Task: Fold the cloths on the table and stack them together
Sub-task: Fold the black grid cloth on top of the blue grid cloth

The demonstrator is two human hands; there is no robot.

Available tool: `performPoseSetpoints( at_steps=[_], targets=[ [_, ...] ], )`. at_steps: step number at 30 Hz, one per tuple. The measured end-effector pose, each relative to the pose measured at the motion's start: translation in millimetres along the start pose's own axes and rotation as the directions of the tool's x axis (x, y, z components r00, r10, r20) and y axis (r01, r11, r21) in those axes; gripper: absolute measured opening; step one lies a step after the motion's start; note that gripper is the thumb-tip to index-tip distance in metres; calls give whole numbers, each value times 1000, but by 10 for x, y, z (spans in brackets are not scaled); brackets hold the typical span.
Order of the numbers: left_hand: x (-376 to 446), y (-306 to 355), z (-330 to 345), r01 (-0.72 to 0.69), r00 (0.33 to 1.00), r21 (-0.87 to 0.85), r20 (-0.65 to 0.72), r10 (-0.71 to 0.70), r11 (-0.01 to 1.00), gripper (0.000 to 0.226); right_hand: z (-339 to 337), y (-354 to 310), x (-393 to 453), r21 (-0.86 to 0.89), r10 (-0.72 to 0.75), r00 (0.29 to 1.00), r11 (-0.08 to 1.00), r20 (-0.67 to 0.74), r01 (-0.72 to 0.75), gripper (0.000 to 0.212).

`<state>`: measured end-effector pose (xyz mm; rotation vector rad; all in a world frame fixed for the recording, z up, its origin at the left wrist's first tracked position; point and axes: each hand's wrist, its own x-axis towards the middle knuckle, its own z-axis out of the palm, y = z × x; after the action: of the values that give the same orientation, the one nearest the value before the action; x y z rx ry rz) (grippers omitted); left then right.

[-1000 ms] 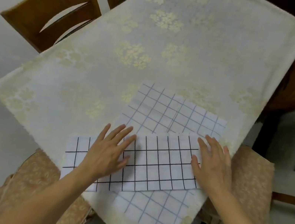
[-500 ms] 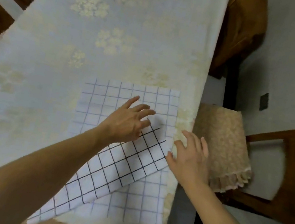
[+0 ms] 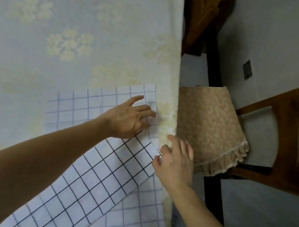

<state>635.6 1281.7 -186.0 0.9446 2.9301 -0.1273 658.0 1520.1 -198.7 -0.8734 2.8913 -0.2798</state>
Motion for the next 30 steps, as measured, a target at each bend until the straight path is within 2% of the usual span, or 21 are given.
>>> performPoseSetpoints(
  at_steps=[4,8,13,16,22,30],
  targets=[
    [39,-20,51,-13,1000,-12,-17,13,1000,26,34,-30,35,12,3,1000,1000,-8,-3,23],
    [49,-50,107,6,999,20,41,-6,1000,30,56,-89,108,40,-9,1000,999,-28,10,22],
    [70,-61,146,7,992,39,124,-11,999,29,96,-142,184,42,-6,1000,999,14,5,25],
    [53,-72,146,-21,996,29,87,18,999,20,98,-164,211,52,0,1000,999,26,-1,26],
    [-38,-119,8,-129,988,-66,-97,122,989,6,78,-189,245,71,-17,999,997,30,14,26],
    [-199,-219,-129,-104,987,-21,-126,101,994,9,20,-193,224,78,-61,995,995,77,55,15]
  ],
)
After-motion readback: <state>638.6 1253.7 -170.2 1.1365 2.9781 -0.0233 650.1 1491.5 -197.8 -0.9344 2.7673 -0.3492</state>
